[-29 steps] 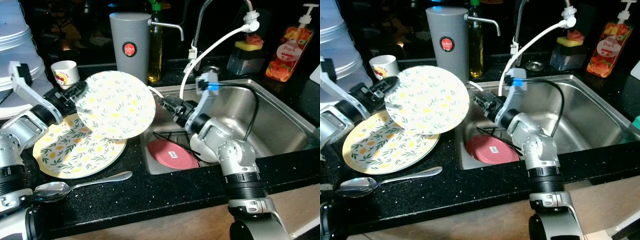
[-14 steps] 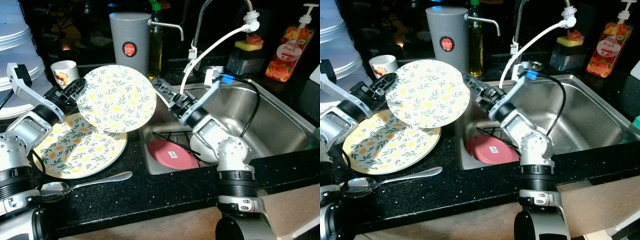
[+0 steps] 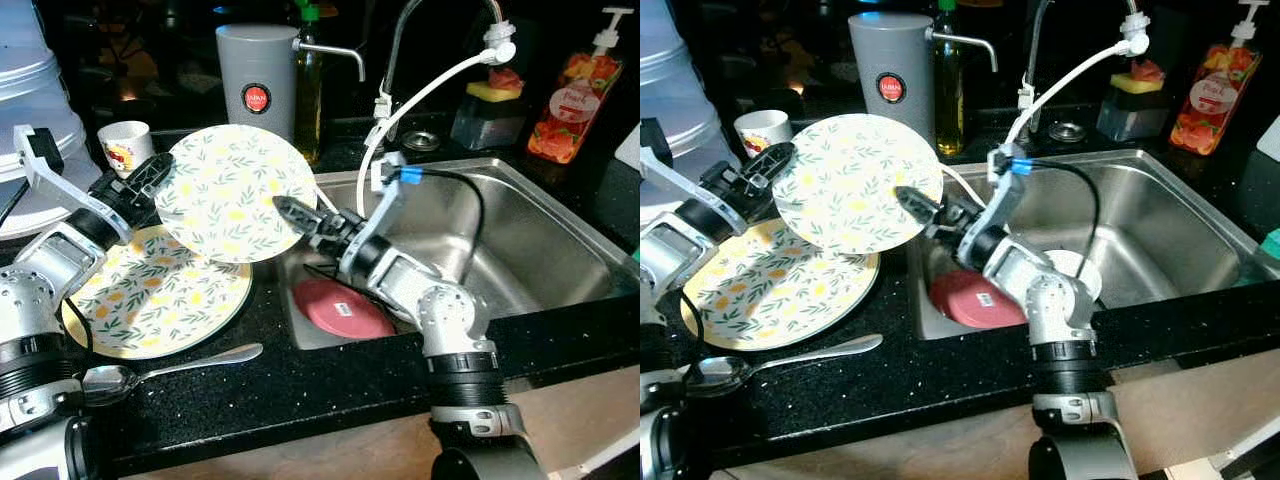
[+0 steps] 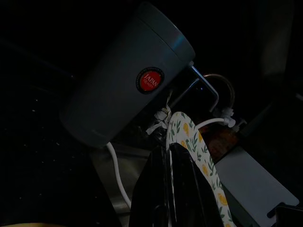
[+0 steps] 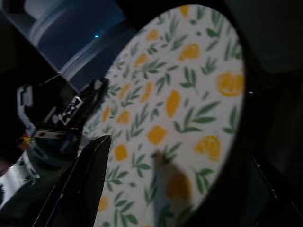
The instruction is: Kitchen organization
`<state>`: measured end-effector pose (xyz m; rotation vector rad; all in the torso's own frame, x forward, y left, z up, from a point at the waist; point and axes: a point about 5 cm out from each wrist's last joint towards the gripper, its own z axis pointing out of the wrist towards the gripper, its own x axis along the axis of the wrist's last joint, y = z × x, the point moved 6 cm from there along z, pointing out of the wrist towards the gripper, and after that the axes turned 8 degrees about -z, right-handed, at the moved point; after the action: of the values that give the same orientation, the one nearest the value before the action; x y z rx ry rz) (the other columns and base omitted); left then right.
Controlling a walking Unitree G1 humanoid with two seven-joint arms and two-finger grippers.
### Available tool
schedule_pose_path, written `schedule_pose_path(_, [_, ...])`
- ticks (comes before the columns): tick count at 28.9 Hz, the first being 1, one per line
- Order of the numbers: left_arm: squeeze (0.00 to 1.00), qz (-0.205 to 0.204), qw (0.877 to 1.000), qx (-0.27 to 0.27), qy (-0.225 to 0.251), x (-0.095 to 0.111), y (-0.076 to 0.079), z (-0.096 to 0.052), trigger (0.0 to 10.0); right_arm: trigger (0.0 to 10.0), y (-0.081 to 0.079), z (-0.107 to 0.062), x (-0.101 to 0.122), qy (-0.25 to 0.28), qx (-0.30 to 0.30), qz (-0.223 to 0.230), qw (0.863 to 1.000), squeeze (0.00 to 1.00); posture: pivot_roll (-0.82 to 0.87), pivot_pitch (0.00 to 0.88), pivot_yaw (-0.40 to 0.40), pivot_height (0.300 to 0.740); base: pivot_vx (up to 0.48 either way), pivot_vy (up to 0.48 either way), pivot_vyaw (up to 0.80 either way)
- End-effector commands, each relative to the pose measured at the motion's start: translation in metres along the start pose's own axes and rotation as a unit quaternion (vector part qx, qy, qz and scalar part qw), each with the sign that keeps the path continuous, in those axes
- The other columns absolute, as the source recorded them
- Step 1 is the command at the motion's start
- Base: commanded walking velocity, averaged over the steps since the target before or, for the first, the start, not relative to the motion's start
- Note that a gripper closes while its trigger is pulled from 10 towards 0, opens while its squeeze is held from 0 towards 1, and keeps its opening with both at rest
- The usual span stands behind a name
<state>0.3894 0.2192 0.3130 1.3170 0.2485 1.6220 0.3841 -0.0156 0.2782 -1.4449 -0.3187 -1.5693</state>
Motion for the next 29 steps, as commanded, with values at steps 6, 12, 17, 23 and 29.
schedule_pose_path(6, [0.0,0.002,1.0,-0.014,-0.006,-0.004,0.007,0.004,0.0,0.0,-0.011,-0.001,0.002,0.009,0.03,0.029,0.999,0.0,0.07,0.052,0.021,0.74,0.0,0.0,0.0])
schedule_pose_path(12, [0.0,0.01,1.0,-0.01,-0.014,-0.009,0.006,0.005,0.0,0.0,-0.011,-0.002,0.01,0.027,0.033,0.043,0.998,0.0,0.07,0.049,0.021,0.74,0.0,0.0,0.0])
schedule_pose_path(17, [0.0,0.019,1.0,0.0,-0.017,-0.009,0.004,0.006,0.0,0.0,-0.01,-0.003,0.015,0.04,0.036,0.057,0.997,0.0,0.07,0.051,0.021,0.74,0.0,0.0,0.0])
schedule_pose_path(23, [0.0,0.047,0.998,0.019,-0.031,-0.014,-0.002,0.005,3.7,0.0,-0.008,-0.004,0.021,0.057,0.034,0.073,0.995,0.0,0.07,0.054,0.021,0.74,0.0,0.0,0.0])
schedule_pose_path(29, [1.0,0.117,0.99,0.083,-0.006,-0.004,-0.019,0.01,10.0,0.0,0.021,-0.011,0.036,0.096,-0.029,0.083,0.992,0.0,0.07,0.059,0.025,0.74,0.0,0.0,0.0])
